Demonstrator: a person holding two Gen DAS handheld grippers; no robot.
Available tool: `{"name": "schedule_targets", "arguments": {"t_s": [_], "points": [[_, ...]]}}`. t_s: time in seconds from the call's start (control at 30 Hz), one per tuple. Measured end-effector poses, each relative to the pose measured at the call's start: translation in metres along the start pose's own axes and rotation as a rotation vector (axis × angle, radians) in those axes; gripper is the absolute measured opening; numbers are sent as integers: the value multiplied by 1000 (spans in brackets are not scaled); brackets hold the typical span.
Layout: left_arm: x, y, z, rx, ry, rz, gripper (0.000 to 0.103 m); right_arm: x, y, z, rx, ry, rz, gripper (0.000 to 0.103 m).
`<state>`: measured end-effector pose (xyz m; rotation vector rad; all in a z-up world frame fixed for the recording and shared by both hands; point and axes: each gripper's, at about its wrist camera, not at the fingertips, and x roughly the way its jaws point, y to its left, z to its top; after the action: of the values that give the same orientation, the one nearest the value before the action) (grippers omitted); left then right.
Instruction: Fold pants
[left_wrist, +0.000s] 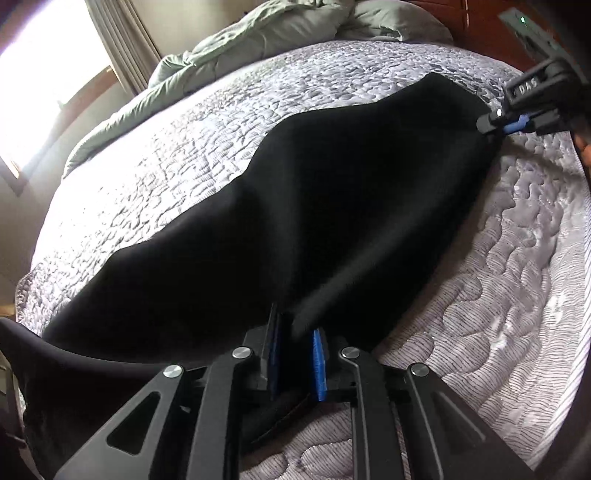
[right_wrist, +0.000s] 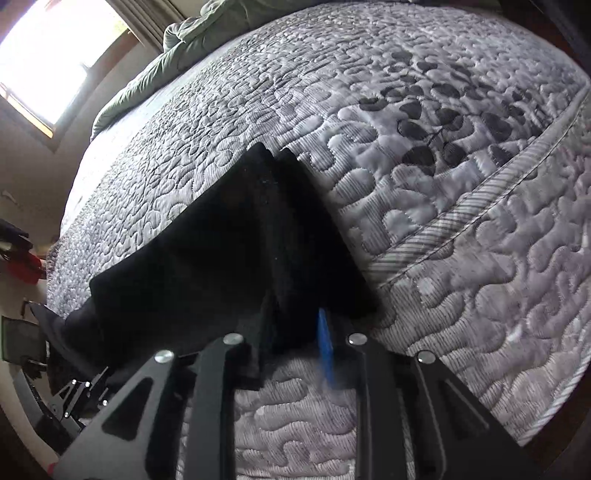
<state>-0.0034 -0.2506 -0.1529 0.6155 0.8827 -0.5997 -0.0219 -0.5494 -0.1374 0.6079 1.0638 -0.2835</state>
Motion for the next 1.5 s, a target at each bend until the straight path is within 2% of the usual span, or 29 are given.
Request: {"name": "schedule_targets", "arguments": {"t_s": [0.07,0.13,0.17,0.27,0.33,0.37,0.4,0.47,0.5,0.57,0.63,0.7,0.83,0.87,1.0,1.1,1.17,1.2,1.23,1.27,1.3,1.33,1.43,1.5], "points": [[-1,3,0,-24,3,-22,15,-14,8,-6,-8,-34,-75,46],[0,8,-1,-47,4,-40,16,-37,22,-8,-45,-111,-167,46],[0,9,-1,-58,4,-46,16,-44,24,-10,-52,-132,-167,46],[1,12,-2,-64,-2,-43,16,-55,56,-15,-104,-138,-32,47],[-1,11,-4,-71,-8,-42,16,-40,89,-24,-160,-58,103,48],[0,14,-4,-85,-10,-50,16,-22,104,-29,-153,10,176,48],[-1,16,-4,-97,-12,-58,17,-6,112,-34,-140,68,211,48],[-6,24,-7,-132,-9,-83,22,24,123,-42,-112,156,220,49],[-10,28,-9,-148,-1,-100,26,36,124,-46,-102,193,193,49],[-21,38,-15,-174,16,-138,37,48,124,-53,-102,192,154,49],[-37,53,-24,-238,18,-152,66,48,125,-55,-96,176,131,51],[-50,84,-36,-364,37,-159,81,47,129,-60,-106,172,115,56],[-45,144,-48,-563,119,-127,82,55,141,-66,-146,154,63,61],[-40,163,-50,-620,138,-143,82,58,144,-67,-155,150,51,64],[-29,199,-47,-731,170,-200,82,61,152,-71,-161,139,41,65],[-15,220,-38,-804,217,-217,82,60,148,-69,-137,143,71,65],[-5,228,-37,-833,254,-206,74,55,139,-67,-120,148,93,65],[-2,229,-37,-844,264,-202,50,54,137,-67,-114,151,100,65],[1,230,-39,-853,283,-195,38,54,136,-67,-114,152,103,65],[5,234,-42,-874,296,-208,35,53,136,-67,-116,153,102,65],[7,238,-46,-889,293,-226,24,54,135,-67,-118,154,100,65],[7,238,-50,-892,289,-234,18,53,135,-66,-119,155,96,65],[-8,235,-60,-908,229,-231,11,53,136,-65,-126,159,87,65],[-32,225,-74,-922,132,-196,11,54,141,-63,-130,166,86,65]]}}
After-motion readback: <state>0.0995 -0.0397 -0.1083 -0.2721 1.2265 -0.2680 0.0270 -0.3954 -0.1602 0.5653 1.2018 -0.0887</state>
